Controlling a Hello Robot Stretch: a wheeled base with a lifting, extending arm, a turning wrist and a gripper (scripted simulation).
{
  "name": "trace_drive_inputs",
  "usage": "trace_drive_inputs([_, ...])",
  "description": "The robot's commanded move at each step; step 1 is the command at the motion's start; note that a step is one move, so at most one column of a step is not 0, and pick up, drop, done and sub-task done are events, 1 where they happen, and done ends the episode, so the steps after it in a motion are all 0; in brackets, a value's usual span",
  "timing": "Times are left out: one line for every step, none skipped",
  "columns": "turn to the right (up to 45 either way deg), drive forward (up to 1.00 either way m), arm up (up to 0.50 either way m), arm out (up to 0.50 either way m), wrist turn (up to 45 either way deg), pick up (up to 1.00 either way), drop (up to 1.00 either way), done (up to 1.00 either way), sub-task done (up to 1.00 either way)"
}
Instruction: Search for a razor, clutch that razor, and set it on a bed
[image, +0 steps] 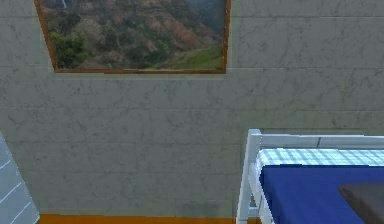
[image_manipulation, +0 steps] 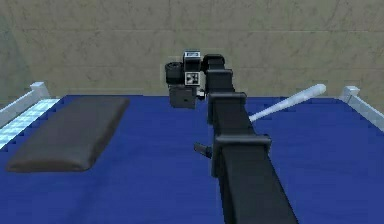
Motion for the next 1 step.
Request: trace_drive_inputs([0.0,0.0,0.0,0.0,0.0,0.0,0.0,1.0,0.0])
